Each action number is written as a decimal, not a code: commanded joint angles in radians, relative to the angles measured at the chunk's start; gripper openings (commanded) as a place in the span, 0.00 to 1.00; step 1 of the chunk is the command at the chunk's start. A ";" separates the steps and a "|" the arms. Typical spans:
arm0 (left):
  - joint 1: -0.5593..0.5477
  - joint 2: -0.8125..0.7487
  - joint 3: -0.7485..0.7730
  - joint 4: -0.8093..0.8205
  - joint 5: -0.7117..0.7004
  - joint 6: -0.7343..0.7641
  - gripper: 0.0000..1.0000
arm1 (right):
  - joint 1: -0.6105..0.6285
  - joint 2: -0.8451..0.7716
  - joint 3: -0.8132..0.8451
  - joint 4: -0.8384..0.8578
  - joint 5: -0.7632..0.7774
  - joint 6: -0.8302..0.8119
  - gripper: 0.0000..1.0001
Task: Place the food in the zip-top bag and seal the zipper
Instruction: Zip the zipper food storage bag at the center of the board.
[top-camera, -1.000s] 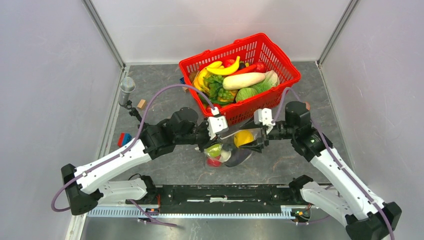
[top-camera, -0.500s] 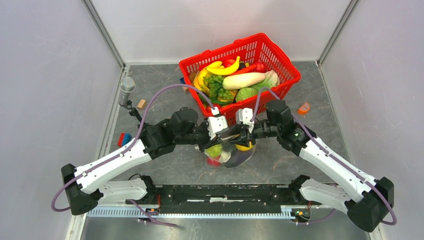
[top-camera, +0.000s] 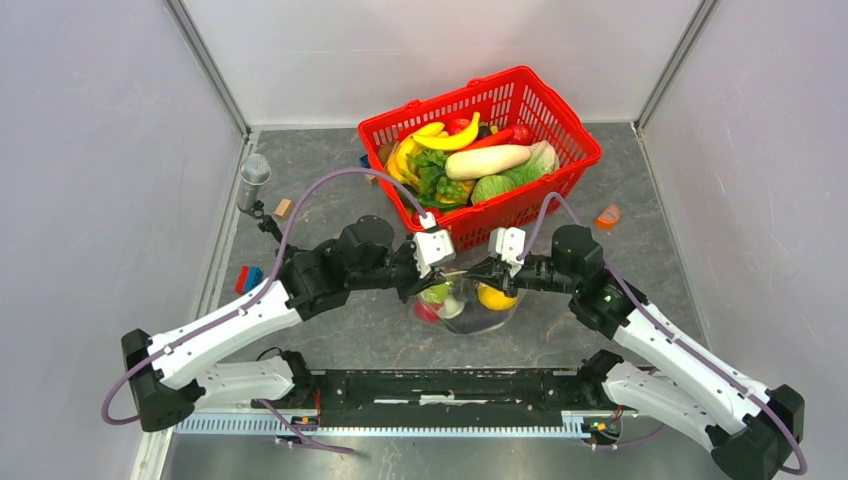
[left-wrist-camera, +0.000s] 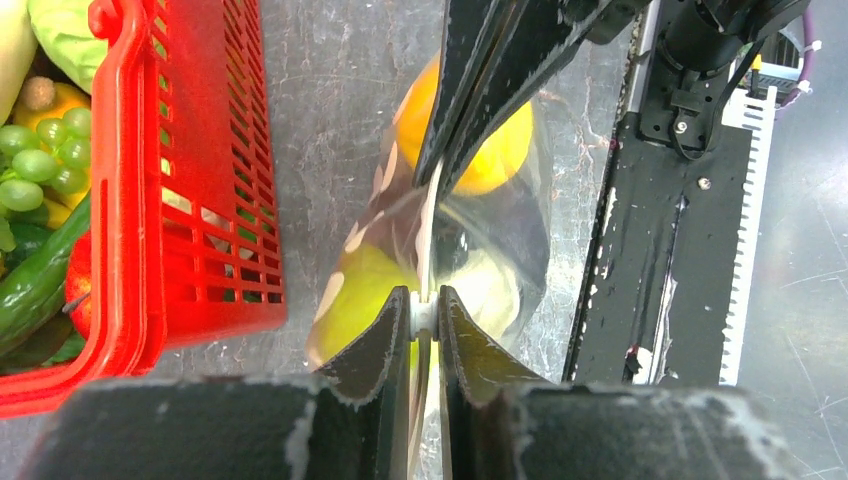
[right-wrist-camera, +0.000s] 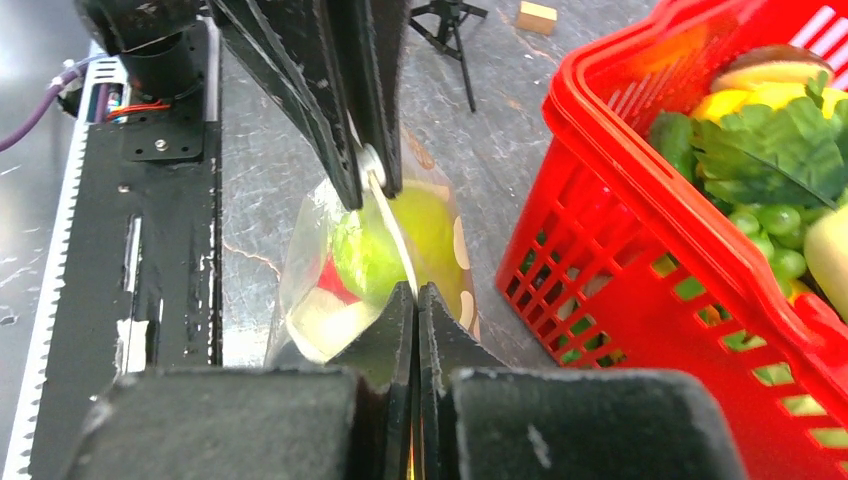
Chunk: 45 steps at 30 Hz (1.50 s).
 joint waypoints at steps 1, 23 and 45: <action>0.004 -0.061 -0.022 0.003 -0.050 -0.036 0.02 | -0.008 -0.051 -0.052 0.077 0.174 0.046 0.00; 0.012 -0.117 -0.033 0.014 -0.030 -0.074 0.02 | -0.008 -0.040 -0.005 0.090 -0.034 0.115 0.47; 0.012 -0.140 -0.046 -0.015 -0.067 -0.072 0.02 | 0.036 0.073 0.005 0.201 0.071 0.157 0.10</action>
